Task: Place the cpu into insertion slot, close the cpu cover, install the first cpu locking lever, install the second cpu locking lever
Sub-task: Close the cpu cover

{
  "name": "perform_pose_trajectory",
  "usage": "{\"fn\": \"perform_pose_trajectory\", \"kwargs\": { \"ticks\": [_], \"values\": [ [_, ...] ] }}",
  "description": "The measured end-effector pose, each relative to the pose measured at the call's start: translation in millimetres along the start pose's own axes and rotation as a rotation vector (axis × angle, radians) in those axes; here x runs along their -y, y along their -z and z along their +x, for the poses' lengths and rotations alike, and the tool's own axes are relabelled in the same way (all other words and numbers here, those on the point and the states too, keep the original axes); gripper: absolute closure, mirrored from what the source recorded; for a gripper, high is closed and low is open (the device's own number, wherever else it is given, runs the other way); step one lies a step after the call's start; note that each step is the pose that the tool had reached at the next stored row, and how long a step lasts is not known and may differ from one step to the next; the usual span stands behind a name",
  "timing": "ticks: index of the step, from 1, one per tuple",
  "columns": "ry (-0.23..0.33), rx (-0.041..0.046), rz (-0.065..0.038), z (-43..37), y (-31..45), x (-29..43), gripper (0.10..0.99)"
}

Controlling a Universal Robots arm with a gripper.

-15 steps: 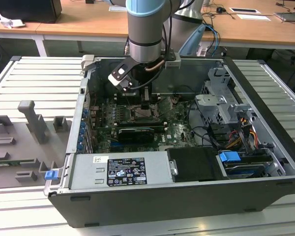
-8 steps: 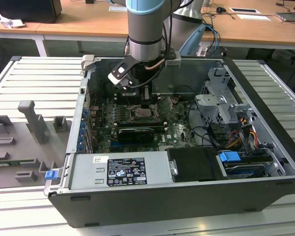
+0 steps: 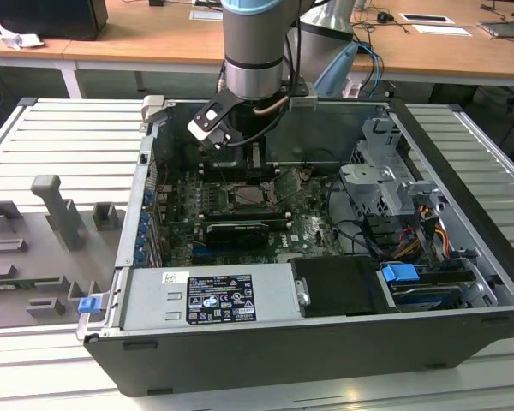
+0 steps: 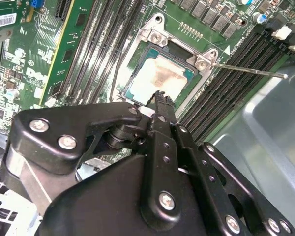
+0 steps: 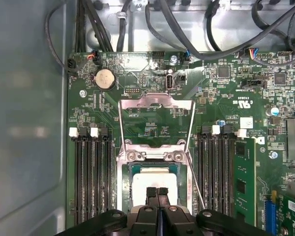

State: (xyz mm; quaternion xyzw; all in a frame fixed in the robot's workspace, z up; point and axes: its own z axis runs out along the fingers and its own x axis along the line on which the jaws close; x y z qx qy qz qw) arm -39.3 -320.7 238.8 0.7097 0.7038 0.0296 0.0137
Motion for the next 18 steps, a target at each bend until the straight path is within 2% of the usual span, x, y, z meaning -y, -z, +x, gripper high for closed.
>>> {"fn": "perform_pose_trajectory", "kwargs": {
  "ticks": [4,6,7,9,18],
  "values": [
    [0.000,-0.0001,0.000,0.3,11.5,-0.7,0.980],
    [0.000,0.0000,0.000,0.5,23.1,-1.4,0.980],
    [0.000,-0.0001,0.000,0.6,26.0,-1.7,0.980],
    [0.000,-0.0004,0.000,0.6,26.0,-1.6,0.980],
    [0.000,-0.0001,0.000,0.7,25.6,-10.5,0.980]
  ]
}}
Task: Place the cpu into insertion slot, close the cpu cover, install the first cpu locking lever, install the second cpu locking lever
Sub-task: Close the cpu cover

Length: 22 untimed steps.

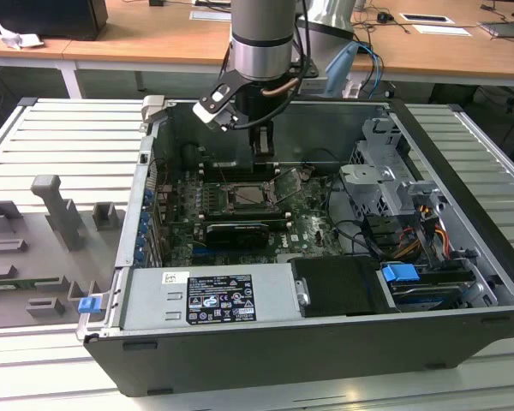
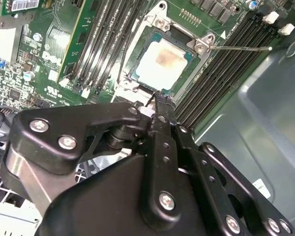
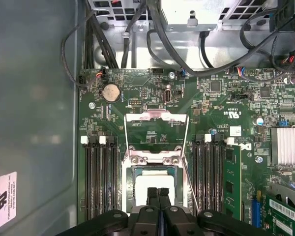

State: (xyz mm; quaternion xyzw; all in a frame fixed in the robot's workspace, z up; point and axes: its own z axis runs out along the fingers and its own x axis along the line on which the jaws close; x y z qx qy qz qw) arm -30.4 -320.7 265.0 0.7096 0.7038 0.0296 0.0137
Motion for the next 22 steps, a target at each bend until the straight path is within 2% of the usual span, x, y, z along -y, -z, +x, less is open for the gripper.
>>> {"fn": "perform_pose_trajectory", "kwargs": {
  "ticks": [22],
  "values": [
    [0.000,-0.0001,0.000,0.1,-0.5,-7.8,0.980]
  ]
}}
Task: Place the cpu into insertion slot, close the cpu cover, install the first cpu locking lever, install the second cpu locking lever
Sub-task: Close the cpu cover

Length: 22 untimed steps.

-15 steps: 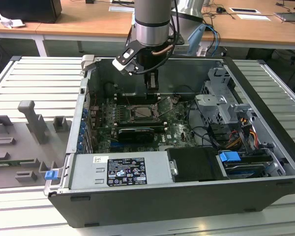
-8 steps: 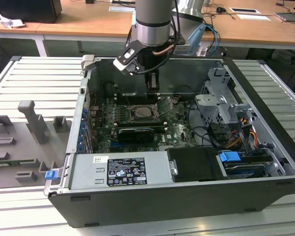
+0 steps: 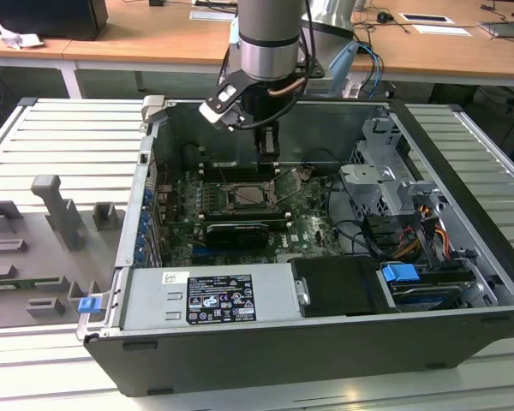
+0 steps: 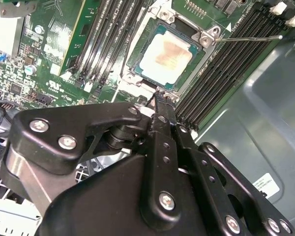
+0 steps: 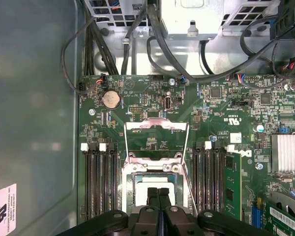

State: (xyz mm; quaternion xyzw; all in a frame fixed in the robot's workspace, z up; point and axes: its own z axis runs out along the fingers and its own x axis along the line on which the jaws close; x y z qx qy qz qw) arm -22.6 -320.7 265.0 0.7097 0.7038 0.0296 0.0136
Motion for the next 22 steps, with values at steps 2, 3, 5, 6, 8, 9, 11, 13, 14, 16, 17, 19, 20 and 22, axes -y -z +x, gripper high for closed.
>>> {"fn": "perform_pose_trajectory", "kwargs": {
  "ticks": [2,3,5,6,8,9,11,13,14,16,17,19,20,22],
  "values": [
    [0.000,0.0000,0.000,0.0,-0.1,-1.0,0.980],
    [0.000,0.0000,0.000,0.0,-0.1,-1.6,0.980],
    [0.000,0.0000,0.000,0.0,-0.1,-2.0,0.980],
    [0.000,0.0000,0.000,0.0,-0.1,-2.2,0.980],
    [0.000,0.0000,0.000,0.0,-0.1,-2.6,0.980],
    [0.000,0.0000,0.000,0.0,-0.2,-2.9,0.980],
    [0.000,0.0000,0.000,0.0,-0.2,-3.8,0.980],
    [0.000,0.0000,0.000,0.0,-0.3,-4.3,0.980],
    [0.000,0.0000,0.000,0.0,-0.3,-4.7,0.980],
    [0.000,0.0000,0.000,0.0,-0.3,-5.7,0.980],
    [0.000,0.0000,0.000,0.1,-0.4,-6.3,0.980],
    [0.000,0.0000,0.000,0.1,-0.5,-7.6,0.980],
    [0.000,0.0000,0.000,0.1,-0.5,-8.5,0.980],
    [0.000,0.0000,0.000,0.1,-0.6,-9.5,0.980]
  ]
}}
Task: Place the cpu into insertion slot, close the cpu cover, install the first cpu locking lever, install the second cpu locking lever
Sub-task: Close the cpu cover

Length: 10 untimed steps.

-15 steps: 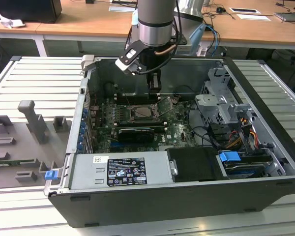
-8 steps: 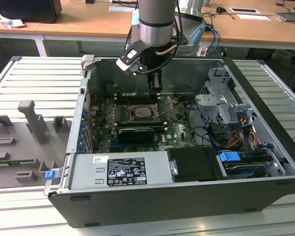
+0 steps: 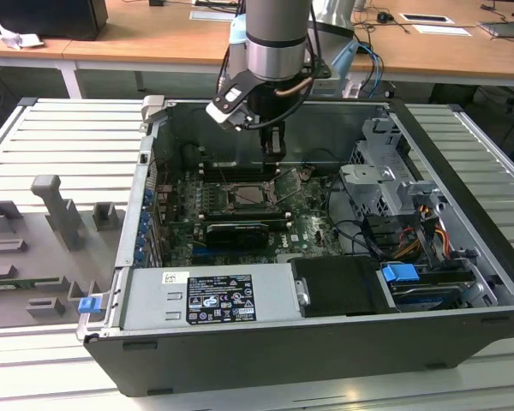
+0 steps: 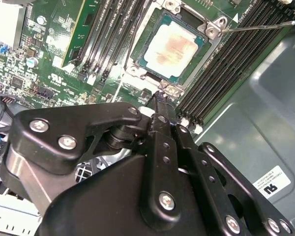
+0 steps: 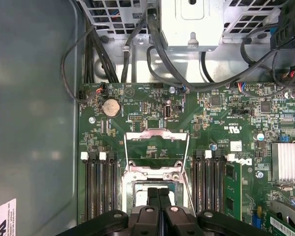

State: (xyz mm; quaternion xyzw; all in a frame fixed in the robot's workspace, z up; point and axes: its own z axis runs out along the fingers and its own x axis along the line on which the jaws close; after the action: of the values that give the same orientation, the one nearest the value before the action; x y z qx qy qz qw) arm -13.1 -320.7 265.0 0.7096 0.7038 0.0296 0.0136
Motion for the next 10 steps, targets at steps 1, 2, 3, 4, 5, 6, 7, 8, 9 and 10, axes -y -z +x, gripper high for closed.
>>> {"fn": "perform_pose_trajectory", "kwargs": {
  "ticks": [1,2,3,4,5,6,7,8,9,10],
  "values": [
    [0.000,0.0001,0.000,0.0,0.0,-0.5,0.980],
    [0.000,0.0000,0.000,0.0,-0.1,-1.0,0.980],
    [0.000,0.0000,0.000,0.0,-0.1,-1.8,0.980],
    [0.000,0.0000,0.000,0.0,-0.1,-2.2,0.980],
    [0.000,0.0000,0.000,0.0,-0.2,-2.6,0.980],
    [0.000,0.0000,0.000,0.0,-0.2,-3.1,0.980],
    [0.000,0.0000,0.000,0.0,-0.2,-3.4,0.980],
    [0.000,0.0000,0.000,0.0,-0.2,-3.7,0.980],
    [0.000,0.0000,0.000,0.0,-0.2,-4.0,0.980],
    [0.000,0.0000,0.000,0.0,-0.3,-4.3,0.980]
  ]
}}
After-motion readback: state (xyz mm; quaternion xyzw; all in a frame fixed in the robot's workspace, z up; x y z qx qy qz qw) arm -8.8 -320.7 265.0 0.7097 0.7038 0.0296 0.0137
